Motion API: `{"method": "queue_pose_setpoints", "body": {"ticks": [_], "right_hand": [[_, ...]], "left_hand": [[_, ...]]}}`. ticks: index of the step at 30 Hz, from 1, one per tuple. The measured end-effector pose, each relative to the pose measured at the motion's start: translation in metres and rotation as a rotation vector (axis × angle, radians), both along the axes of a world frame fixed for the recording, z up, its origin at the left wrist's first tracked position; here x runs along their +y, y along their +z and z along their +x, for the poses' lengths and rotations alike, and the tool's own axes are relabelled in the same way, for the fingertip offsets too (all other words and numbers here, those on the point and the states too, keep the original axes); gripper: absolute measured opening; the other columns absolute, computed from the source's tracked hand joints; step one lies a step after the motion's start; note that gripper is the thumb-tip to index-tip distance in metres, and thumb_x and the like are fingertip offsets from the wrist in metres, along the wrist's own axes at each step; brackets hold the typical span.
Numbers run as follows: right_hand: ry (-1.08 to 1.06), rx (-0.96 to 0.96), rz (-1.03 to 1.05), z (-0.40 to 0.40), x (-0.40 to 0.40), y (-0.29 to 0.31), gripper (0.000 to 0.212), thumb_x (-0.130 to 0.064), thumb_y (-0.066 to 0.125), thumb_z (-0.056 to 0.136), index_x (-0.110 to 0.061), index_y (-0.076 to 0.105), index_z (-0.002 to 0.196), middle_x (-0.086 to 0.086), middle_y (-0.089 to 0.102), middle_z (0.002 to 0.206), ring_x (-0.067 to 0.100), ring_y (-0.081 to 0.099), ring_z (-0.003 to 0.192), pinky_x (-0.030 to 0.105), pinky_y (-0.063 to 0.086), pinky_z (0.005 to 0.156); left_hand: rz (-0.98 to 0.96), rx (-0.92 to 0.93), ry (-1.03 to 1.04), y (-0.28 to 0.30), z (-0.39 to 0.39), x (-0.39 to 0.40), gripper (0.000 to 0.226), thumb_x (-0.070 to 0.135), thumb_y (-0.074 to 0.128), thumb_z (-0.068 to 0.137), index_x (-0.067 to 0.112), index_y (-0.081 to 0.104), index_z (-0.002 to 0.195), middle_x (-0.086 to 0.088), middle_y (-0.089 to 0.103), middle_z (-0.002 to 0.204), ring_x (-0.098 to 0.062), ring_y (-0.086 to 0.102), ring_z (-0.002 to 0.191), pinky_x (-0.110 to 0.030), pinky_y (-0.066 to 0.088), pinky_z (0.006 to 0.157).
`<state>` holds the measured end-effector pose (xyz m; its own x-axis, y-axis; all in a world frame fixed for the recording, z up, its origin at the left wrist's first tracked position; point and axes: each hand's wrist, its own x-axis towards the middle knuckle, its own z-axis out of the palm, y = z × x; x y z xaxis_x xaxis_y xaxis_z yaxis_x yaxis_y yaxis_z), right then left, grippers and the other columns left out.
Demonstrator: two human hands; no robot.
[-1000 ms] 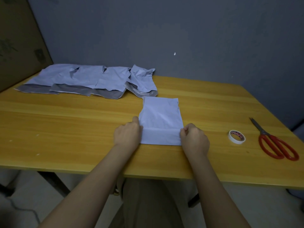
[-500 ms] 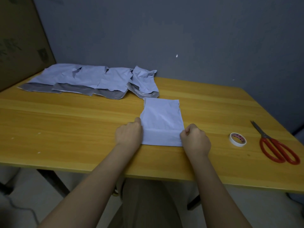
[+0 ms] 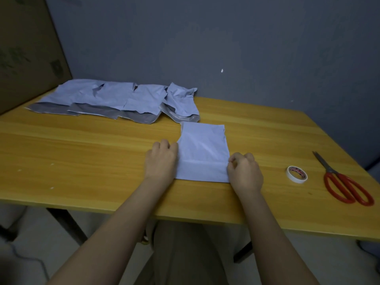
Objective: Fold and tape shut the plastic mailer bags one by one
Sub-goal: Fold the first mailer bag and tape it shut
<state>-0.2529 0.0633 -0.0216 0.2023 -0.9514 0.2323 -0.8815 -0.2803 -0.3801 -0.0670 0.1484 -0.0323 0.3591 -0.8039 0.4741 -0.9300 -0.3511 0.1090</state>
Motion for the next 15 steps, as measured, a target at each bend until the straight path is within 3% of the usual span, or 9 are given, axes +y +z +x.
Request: {"method": "queue_pose_setpoints", "body": {"ticks": [3,8,15], "right_hand": [[0.051,-0.009,-0.031,-0.0016,0.0001,-0.0025,0.018,-0.015,0.047,0.095,-0.017,0.062,0.105,0.007,0.050,0.109,0.026,0.047,0.105,0.029,0.033,0.063],[0.105,-0.039,-0.060,-0.0021,-0.0007,-0.0058,0.021,-0.010,0.046,0.095,-0.016,0.065,0.103,0.006,0.050,0.103,0.026,0.048,0.103,0.030,0.032,0.062],[0.119,0.086,-0.058,-0.0030,-0.0004,-0.0060,0.031,-0.013,0.043,0.097,-0.019,0.065,0.118,0.005,0.056,0.112,0.023,0.046,0.112,0.031,0.039,0.070]], "left_hand": [[0.006,-0.144,-0.175,0.0002,0.0028,0.0001,0.037,-0.009,0.078,0.046,0.007,0.057,0.071,-0.011,0.054,0.069,-0.029,0.049,0.057,-0.030,0.030,0.047],[0.047,-0.189,-0.259,-0.0011,0.0040,0.0012,0.030,-0.004,0.080,0.050,0.009,0.062,0.070,-0.008,0.055,0.070,-0.028,0.052,0.060,-0.032,0.036,0.048],[0.081,-0.235,-0.290,-0.0016,0.0046,0.0018,0.031,-0.002,0.083,0.043,0.010,0.063,0.063,-0.006,0.055,0.065,-0.026,0.052,0.055,-0.029,0.033,0.045]]}}
